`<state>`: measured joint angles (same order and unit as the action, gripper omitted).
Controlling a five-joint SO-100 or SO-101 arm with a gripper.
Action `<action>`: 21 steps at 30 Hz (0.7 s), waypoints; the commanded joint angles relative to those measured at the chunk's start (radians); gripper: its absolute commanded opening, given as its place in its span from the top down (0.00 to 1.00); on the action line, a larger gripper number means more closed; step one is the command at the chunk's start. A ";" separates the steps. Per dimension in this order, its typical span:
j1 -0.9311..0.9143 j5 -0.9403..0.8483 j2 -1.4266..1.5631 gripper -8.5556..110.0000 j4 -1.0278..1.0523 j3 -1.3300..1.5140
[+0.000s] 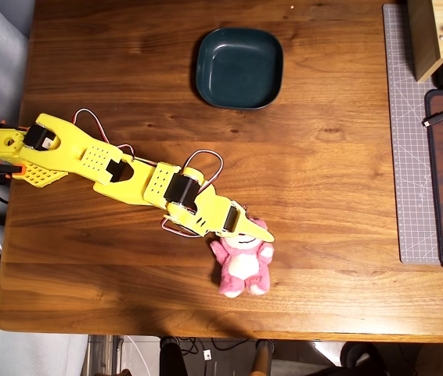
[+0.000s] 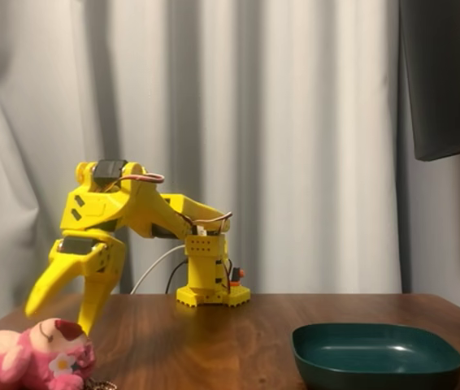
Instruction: Grasp a strawberry bear and put it in the bin.
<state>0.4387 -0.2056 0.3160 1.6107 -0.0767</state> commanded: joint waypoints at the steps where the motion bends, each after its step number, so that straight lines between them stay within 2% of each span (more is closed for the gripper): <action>1: 0.044 -0.003 0.057 0.56 -0.020 -0.064; 11: 0.071 0.000 0.086 0.55 0.014 -0.066; 21: 0.020 0.002 0.040 0.56 0.083 -0.060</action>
<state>0.4786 -0.2056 0.3160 1.6628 -0.0767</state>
